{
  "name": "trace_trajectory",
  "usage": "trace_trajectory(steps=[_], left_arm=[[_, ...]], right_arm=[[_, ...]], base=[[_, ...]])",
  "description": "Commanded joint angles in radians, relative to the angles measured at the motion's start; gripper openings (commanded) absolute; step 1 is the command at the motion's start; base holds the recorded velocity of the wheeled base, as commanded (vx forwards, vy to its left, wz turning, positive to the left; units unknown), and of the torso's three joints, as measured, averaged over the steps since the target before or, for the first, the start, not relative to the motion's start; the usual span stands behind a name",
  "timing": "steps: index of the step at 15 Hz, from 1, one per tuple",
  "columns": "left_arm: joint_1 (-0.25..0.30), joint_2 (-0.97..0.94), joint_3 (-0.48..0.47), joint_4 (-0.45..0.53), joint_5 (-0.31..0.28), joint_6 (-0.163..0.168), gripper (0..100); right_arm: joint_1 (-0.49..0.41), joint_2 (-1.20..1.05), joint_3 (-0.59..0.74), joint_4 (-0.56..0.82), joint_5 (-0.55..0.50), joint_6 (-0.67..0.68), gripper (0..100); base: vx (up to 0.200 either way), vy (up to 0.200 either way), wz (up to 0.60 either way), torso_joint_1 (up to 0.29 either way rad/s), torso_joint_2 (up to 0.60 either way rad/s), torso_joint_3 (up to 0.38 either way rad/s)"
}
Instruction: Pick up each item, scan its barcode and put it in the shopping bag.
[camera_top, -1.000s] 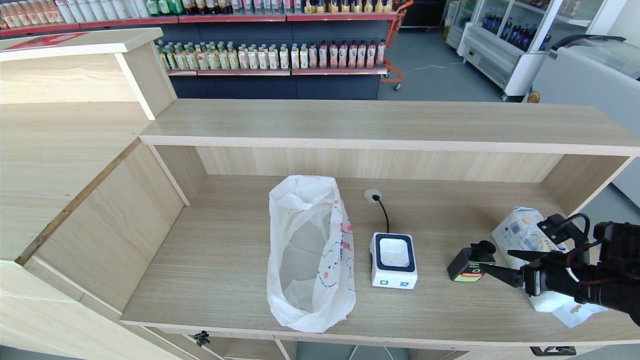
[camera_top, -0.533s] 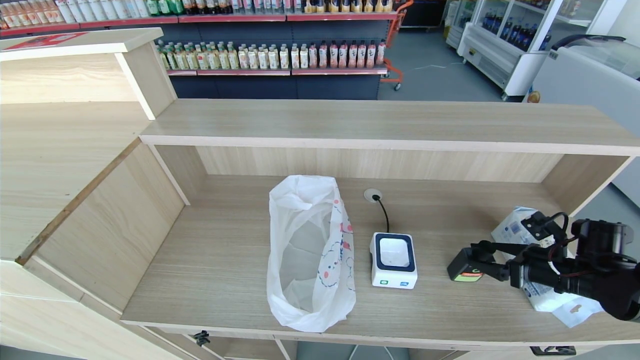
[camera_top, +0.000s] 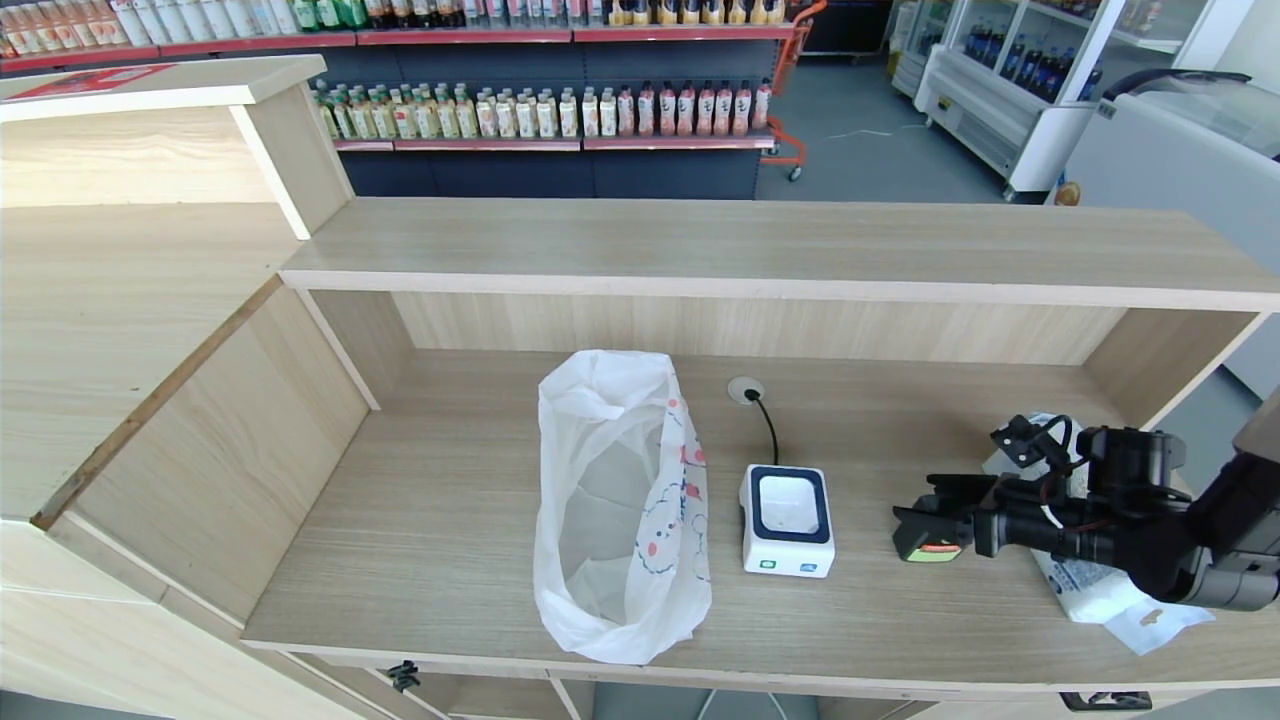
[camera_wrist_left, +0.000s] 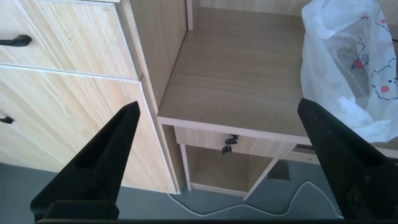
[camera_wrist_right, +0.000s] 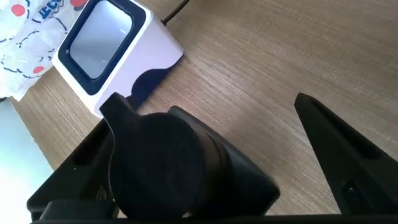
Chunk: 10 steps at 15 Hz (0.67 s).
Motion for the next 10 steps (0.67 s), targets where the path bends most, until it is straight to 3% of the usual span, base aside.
trace_trajectory(steps=[1,6,10], left_arm=[[0.0,0.0,0.0,0.0,-0.001,0.0,100],[0.0,0.0,0.0,0.0,0.001,0.0,100],[0.0,0.0,0.0,0.0,-0.001,0.0,100]], right_arm=[[0.018,0.062,-0.066,0.02,0.017,-0.001,100],[0.058,0.122,-0.189,0.088,0.033,-0.001,100],[0.072,0.119,-0.189,0.097,0.033,-0.001,100]], base=[[0.0,0.0,0.0,0.0,0.0,0.0],[0.0,0.0,0.0,0.0,0.0,0.0],[0.0,0.0,0.0,0.0,0.0,0.0]])
